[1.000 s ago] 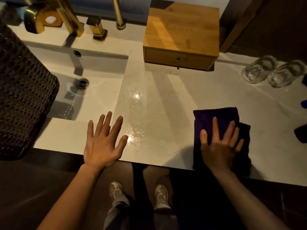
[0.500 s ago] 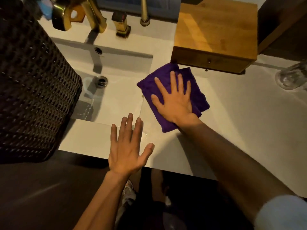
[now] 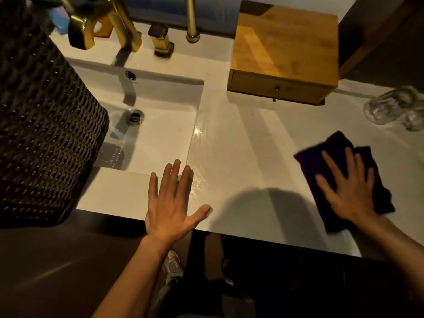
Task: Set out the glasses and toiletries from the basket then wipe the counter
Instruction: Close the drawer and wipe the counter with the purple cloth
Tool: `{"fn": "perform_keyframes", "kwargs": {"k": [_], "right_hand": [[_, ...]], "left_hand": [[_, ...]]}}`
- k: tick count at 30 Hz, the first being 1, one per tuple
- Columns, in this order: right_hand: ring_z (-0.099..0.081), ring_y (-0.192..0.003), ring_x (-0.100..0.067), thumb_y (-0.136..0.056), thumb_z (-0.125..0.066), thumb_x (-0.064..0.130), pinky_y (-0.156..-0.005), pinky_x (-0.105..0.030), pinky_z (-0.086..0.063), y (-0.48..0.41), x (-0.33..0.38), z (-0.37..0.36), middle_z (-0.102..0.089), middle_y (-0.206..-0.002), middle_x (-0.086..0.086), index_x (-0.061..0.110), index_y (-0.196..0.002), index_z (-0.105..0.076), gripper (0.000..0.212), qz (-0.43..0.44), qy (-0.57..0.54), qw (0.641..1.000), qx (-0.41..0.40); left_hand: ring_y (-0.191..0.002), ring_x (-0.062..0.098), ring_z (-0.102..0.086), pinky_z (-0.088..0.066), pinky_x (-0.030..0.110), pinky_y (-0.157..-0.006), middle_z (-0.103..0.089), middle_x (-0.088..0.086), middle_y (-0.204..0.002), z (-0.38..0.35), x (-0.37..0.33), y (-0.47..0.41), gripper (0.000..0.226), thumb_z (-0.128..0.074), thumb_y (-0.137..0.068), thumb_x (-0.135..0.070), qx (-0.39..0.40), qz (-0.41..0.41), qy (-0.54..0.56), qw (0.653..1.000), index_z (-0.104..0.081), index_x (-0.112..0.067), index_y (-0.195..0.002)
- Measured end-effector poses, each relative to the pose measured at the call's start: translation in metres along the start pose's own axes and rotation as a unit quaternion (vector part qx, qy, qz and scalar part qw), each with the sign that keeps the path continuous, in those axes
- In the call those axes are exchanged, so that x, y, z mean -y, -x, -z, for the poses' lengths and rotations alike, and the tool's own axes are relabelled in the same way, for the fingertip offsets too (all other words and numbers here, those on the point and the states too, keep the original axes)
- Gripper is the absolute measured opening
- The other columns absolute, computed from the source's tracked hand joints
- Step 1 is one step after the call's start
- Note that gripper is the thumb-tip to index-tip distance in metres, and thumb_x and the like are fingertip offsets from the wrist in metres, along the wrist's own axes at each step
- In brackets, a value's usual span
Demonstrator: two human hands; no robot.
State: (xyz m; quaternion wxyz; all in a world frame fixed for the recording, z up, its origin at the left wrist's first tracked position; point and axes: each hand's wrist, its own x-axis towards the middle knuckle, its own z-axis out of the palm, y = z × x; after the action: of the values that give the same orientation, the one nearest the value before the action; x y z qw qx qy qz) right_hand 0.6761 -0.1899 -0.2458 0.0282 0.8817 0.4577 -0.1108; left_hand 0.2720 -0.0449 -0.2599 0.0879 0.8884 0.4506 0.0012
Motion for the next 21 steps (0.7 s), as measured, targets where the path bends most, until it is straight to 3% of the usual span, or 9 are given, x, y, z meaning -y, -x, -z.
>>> {"fn": "perform_keyframes", "kwargs": {"k": [2,4,7,10,13,16,21], "right_hand": [[0.004,-0.154,-0.034,-0.086,-0.006,0.078,-0.119,-0.065,-0.003,-0.033,0.048,0.003,0.003,-0.168,-0.008,0.046,-0.156,-0.008,0.077,-0.064,-0.022,0.998,-0.004],[0.006,-0.153,-0.037,-0.089,-0.009,0.074,-0.118,-0.066,0.000,-0.056,0.105,0.004,0.006,-0.168,-0.010,0.046,-0.156,-0.003,0.073,-0.037,-0.028,0.999,-0.003],[0.009,-0.153,-0.038,-0.093,-0.014,0.072,-0.118,-0.064,0.007,-0.045,0.182,-0.007,0.008,-0.168,-0.011,0.047,-0.156,-0.004,0.069,0.097,-0.016,0.995,-0.006],[0.007,-0.154,-0.036,-0.093,-0.014,0.073,-0.118,-0.063,0.004,0.007,0.203,-0.025,0.004,-0.168,-0.010,0.049,-0.155,-0.008,0.067,0.267,0.012,0.964,-0.001],[0.001,-0.155,-0.032,-0.094,-0.019,0.072,-0.121,-0.060,-0.001,0.050,0.162,-0.037,-0.003,-0.169,-0.008,0.051,-0.154,-0.013,0.064,0.356,0.005,0.934,-0.013],[-0.006,-0.155,-0.030,-0.094,-0.026,0.072,-0.121,-0.058,-0.007,0.069,0.096,-0.041,-0.008,-0.168,-0.007,0.051,-0.154,-0.017,0.064,0.369,0.004,0.929,-0.029],[-0.008,-0.155,-0.028,-0.092,-0.028,0.074,-0.122,-0.056,-0.007,0.068,-0.033,-0.031,-0.007,-0.169,-0.004,0.054,-0.153,-0.017,0.066,0.215,-0.009,0.976,-0.037]], "left_hand": [[-0.156,0.033,-0.021,-0.014,0.060,-0.124,-0.022,0.016,-0.169,0.003,-0.003,0.000,0.096,-0.010,-0.091,-0.082,-0.002,-0.001,0.005,1.000,-0.015,-0.015,-0.160],[-0.156,0.033,-0.020,-0.015,0.062,-0.123,-0.021,0.015,-0.169,0.004,-0.005,0.000,0.095,-0.010,-0.091,-0.082,-0.003,0.000,0.007,1.000,-0.015,-0.016,-0.160],[-0.159,0.030,-0.011,-0.009,0.061,-0.126,-0.012,0.012,-0.171,0.003,-0.005,0.001,0.093,-0.010,-0.092,-0.081,0.002,0.008,0.002,1.000,-0.011,-0.019,-0.162],[-0.159,0.030,-0.013,-0.008,0.061,-0.126,-0.013,0.013,-0.171,0.004,-0.005,0.004,0.093,-0.011,-0.094,-0.076,0.000,0.007,0.019,1.000,-0.020,-0.013,-0.162],[-0.158,0.029,-0.017,-0.009,0.058,-0.127,-0.018,0.013,-0.170,0.006,-0.010,0.009,0.088,-0.015,-0.098,-0.071,-0.016,-0.004,0.041,0.999,-0.028,-0.010,-0.159],[-0.157,0.026,-0.018,-0.009,0.055,-0.127,-0.018,0.009,-0.170,0.003,-0.021,0.018,0.079,-0.019,-0.100,-0.067,-0.035,-0.002,0.053,0.998,-0.028,-0.014,-0.159],[-0.160,0.020,0.010,0.002,0.061,-0.124,0.013,-0.005,-0.172,-0.012,-0.049,0.027,0.079,-0.019,-0.096,-0.074,0.011,0.024,0.037,0.999,0.004,-0.037,-0.162]]}}
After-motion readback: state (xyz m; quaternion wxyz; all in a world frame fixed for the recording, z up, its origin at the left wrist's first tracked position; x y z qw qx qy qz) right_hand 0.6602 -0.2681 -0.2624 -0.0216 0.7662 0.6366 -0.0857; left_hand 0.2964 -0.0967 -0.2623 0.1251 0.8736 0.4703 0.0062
